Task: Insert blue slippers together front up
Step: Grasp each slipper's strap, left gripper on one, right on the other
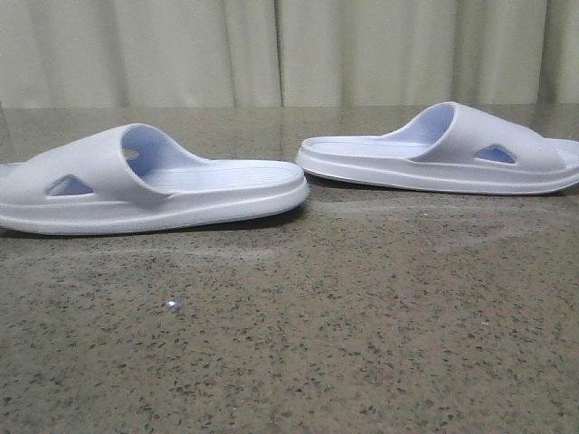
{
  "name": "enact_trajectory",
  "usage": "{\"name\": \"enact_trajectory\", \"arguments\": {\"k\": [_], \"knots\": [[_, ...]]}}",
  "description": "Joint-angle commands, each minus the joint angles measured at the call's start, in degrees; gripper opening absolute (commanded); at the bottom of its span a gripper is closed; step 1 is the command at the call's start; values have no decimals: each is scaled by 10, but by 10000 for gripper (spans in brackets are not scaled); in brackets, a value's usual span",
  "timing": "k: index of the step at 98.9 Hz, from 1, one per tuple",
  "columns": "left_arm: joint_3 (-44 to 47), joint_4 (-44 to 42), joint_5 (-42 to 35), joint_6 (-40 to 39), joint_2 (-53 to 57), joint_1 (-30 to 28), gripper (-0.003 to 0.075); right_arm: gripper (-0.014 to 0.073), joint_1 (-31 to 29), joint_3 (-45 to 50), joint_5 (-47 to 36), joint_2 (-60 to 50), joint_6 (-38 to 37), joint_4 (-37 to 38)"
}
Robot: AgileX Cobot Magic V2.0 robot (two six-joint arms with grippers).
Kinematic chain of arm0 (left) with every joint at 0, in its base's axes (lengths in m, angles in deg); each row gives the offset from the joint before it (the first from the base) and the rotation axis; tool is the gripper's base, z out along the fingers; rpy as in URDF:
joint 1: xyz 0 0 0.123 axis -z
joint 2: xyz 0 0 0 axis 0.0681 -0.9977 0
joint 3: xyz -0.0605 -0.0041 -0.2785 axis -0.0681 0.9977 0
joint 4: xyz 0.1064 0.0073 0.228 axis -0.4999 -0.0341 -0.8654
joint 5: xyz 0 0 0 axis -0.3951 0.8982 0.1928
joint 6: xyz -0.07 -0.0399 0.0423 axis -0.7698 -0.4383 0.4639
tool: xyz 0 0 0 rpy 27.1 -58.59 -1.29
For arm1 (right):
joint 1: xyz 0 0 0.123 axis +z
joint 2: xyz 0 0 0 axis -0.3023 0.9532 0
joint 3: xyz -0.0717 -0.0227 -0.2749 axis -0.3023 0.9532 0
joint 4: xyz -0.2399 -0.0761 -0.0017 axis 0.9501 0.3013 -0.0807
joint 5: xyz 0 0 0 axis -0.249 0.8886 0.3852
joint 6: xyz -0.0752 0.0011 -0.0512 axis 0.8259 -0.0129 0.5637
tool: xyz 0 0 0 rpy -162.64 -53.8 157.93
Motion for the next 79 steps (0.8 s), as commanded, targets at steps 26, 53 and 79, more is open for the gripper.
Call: {"name": "enact_trajectory", "arguments": {"k": [26, 53, 79], "knots": [[-18, 40, 19, 44, -48, 0, 358, 235, -9, -41, 66, 97, 91, -100], [-18, 30, 16, 49, -54, 0, 358, 235, -9, -96, 106, 159, 91, -104], [-18, 27, 16, 51, -54, 0, 358, 235, 14, -100, 122, 188, 109, -99]]}}
